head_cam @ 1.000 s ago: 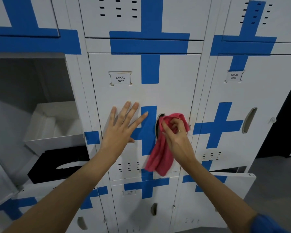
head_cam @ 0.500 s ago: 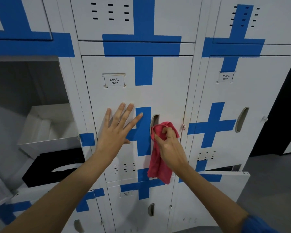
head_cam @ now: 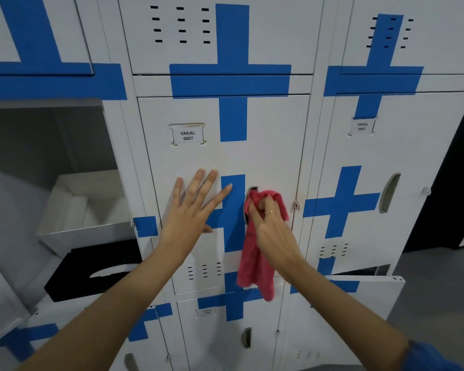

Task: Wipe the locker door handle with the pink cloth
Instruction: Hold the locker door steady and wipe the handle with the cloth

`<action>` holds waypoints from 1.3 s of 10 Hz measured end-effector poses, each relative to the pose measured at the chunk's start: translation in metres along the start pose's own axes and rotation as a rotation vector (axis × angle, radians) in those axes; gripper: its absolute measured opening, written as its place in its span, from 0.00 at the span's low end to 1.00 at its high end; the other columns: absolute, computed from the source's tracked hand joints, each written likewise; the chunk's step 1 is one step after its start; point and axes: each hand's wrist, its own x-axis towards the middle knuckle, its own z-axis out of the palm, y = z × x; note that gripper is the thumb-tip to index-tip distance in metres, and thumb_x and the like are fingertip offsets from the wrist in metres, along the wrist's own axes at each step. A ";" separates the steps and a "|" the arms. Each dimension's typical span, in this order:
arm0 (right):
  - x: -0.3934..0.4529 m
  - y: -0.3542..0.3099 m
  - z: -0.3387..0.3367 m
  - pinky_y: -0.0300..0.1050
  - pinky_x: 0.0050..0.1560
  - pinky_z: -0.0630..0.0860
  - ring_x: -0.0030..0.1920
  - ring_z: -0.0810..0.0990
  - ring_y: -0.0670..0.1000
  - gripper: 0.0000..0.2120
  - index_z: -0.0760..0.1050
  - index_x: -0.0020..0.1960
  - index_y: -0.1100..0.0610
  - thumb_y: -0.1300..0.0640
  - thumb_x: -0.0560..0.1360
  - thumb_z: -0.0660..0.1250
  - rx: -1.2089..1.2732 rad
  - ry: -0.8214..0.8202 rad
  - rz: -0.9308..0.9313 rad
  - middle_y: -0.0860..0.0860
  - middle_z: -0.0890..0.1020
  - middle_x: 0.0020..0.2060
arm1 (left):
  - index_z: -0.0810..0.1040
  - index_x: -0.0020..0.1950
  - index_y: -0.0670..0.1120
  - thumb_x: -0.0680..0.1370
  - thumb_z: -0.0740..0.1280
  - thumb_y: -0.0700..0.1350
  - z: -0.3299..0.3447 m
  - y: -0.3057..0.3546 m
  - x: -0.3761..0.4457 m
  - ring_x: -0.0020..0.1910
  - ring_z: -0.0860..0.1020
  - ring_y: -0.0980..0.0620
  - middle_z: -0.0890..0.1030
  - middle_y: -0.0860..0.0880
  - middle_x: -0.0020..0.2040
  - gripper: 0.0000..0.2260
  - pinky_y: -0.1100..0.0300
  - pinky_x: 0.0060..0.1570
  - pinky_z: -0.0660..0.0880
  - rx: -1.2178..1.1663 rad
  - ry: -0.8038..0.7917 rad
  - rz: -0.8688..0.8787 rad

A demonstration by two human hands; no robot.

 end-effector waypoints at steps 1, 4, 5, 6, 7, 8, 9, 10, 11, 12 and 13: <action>0.007 -0.004 -0.005 0.53 0.61 0.70 0.61 0.69 0.59 0.17 0.66 0.66 0.62 0.53 0.82 0.52 -0.191 0.049 -0.005 0.60 0.70 0.62 | 0.40 0.79 0.54 0.64 0.72 0.67 0.000 0.000 0.000 0.78 0.43 0.40 0.41 0.43 0.80 0.56 0.37 0.74 0.52 0.000 -0.001 0.004; 0.006 -0.032 0.012 0.55 0.63 0.69 0.61 0.69 0.63 0.22 0.67 0.64 0.68 0.57 0.76 0.66 -0.550 -0.136 0.128 0.65 0.72 0.58 | 0.42 0.80 0.54 0.63 0.72 0.67 0.000 0.000 0.000 0.78 0.45 0.41 0.43 0.43 0.80 0.56 0.38 0.74 0.53 0.004 0.010 0.004; -0.003 -0.032 0.021 0.53 0.61 0.72 0.59 0.71 0.61 0.26 0.69 0.64 0.67 0.54 0.72 0.72 -0.516 -0.212 0.153 0.64 0.73 0.57 | 0.41 0.80 0.54 0.64 0.72 0.67 -0.001 0.000 0.000 0.78 0.45 0.41 0.43 0.43 0.80 0.56 0.38 0.74 0.53 0.010 0.009 0.001; -0.009 -0.031 0.025 0.52 0.53 0.78 0.54 0.76 0.62 0.31 0.74 0.59 0.67 0.55 0.62 0.80 -0.470 -0.196 0.175 0.65 0.76 0.54 | 0.40 0.79 0.54 0.64 0.71 0.68 -0.001 0.000 0.000 0.78 0.45 0.41 0.42 0.43 0.80 0.56 0.38 0.74 0.52 0.011 0.004 0.002; -0.010 -0.031 0.027 0.51 0.48 0.81 0.53 0.78 0.61 0.35 0.76 0.59 0.67 0.56 0.57 0.83 -0.393 -0.173 0.209 0.65 0.76 0.54 | 0.39 0.79 0.54 0.64 0.71 0.68 -0.001 0.000 0.000 0.78 0.44 0.41 0.41 0.43 0.80 0.56 0.38 0.75 0.50 0.009 0.005 -0.003; -0.014 -0.032 0.029 0.51 0.62 0.73 0.64 0.69 0.61 0.33 0.63 0.70 0.67 0.56 0.72 0.73 -0.426 -0.216 0.171 0.65 0.67 0.64 | 0.39 0.79 0.54 0.64 0.72 0.67 0.000 0.000 0.000 0.78 0.43 0.41 0.39 0.43 0.79 0.56 0.38 0.74 0.48 -0.003 -0.004 -0.002; -0.017 -0.030 0.031 0.53 0.70 0.62 0.69 0.62 0.63 0.31 0.58 0.72 0.67 0.55 0.77 0.66 -0.488 -0.220 0.106 0.64 0.61 0.70 | 0.38 0.79 0.54 0.64 0.71 0.67 0.000 0.001 0.000 0.78 0.43 0.40 0.39 0.43 0.79 0.56 0.38 0.75 0.49 -0.003 -0.006 -0.003; -0.019 -0.028 0.032 0.53 0.71 0.61 0.70 0.62 0.62 0.32 0.60 0.72 0.66 0.54 0.75 0.68 -0.437 -0.235 0.101 0.63 0.61 0.70 | 0.39 0.79 0.54 0.64 0.71 0.67 0.000 0.001 0.000 0.78 0.43 0.40 0.40 0.43 0.79 0.56 0.38 0.75 0.51 0.000 0.003 -0.002; -0.021 -0.017 0.033 0.49 0.61 0.73 0.64 0.70 0.59 0.30 0.65 0.70 0.63 0.56 0.72 0.72 -0.295 -0.184 0.114 0.61 0.68 0.66 | 0.39 0.79 0.54 0.64 0.72 0.67 0.001 0.000 0.000 0.78 0.44 0.40 0.40 0.43 0.80 0.56 0.37 0.75 0.50 -0.003 0.002 -0.002; -0.024 -0.005 0.030 0.44 0.53 0.77 0.59 0.71 0.54 0.28 0.63 0.72 0.59 0.63 0.75 0.68 -0.123 -0.170 0.085 0.56 0.68 0.63 | 0.40 0.79 0.54 0.64 0.72 0.67 0.001 0.001 0.000 0.78 0.43 0.40 0.39 0.43 0.79 0.56 0.37 0.75 0.50 0.001 -0.002 -0.001; -0.024 0.003 0.026 0.44 0.51 0.80 0.55 0.71 0.52 0.27 0.63 0.72 0.58 0.67 0.75 0.66 -0.004 -0.155 0.075 0.55 0.67 0.61 | 0.39 0.79 0.54 0.65 0.72 0.67 0.001 0.000 0.000 0.78 0.42 0.40 0.36 0.42 0.79 0.56 0.37 0.75 0.49 0.000 -0.010 -0.003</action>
